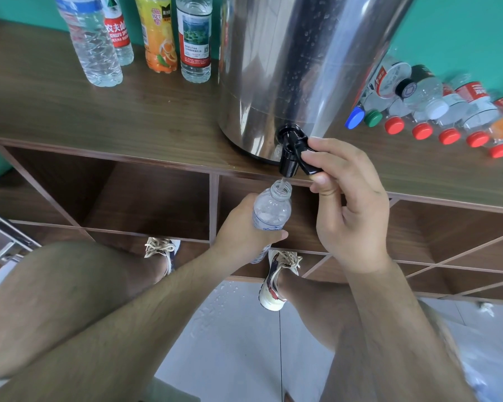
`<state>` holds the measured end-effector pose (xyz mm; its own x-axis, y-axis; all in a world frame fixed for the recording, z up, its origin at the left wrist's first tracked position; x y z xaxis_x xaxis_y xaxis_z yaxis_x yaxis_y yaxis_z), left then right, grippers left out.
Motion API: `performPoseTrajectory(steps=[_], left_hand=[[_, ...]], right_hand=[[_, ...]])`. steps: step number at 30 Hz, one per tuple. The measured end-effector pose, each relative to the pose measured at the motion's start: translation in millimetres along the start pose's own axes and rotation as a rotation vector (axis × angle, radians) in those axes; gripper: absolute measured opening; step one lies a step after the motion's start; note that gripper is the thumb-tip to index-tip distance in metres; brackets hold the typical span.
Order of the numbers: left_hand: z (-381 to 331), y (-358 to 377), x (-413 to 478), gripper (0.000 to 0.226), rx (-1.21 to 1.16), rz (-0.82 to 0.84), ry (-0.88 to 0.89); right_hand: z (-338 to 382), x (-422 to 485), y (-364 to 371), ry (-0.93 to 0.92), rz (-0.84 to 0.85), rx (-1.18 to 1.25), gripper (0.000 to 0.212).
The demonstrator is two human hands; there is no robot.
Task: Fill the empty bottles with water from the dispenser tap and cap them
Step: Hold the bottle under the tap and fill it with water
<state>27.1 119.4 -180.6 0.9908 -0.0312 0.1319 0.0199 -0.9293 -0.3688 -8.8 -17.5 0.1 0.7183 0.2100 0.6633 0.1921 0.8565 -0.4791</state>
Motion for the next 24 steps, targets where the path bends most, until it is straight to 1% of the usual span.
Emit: performPoseTrajectory(steps=[8,15,19,22,24], left_hand=[[-5,-1,1,0.069,0.021,0.006,0.02],[-6,-2,0,0.065,-0.014,0.003,0.025],[-5,-1,0,0.063,-0.015,0.006,0.013],[-3,-2,1,0.062,-0.021,0.0,0.005],[-3,-2,1,0.063,-0.019,0.004,0.003]], right_hand=[[3,2,-3,0.014,-0.042,-0.014,0.024],[10,9,-4,0.014,-0.102,-0.047,0.025],[18,20,-6,0.012,-0.137,-0.055,0.022],[19,32,-6,0.059,-0.164,-0.054,0.017],[14,40,-4,0.118,-0.179,-0.021,0.019]])
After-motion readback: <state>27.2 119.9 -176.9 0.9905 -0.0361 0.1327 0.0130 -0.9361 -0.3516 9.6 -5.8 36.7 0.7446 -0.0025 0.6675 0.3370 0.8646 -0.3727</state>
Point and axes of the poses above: each hand's wrist, its own x-axis towards the middle knuckle, its own y-axis out of the palm, z = x × y, the point moved 10 cm from there along x, towards the middle knuckle, and after that the axes turned 12 degrees about y, right-handed, at the moved point
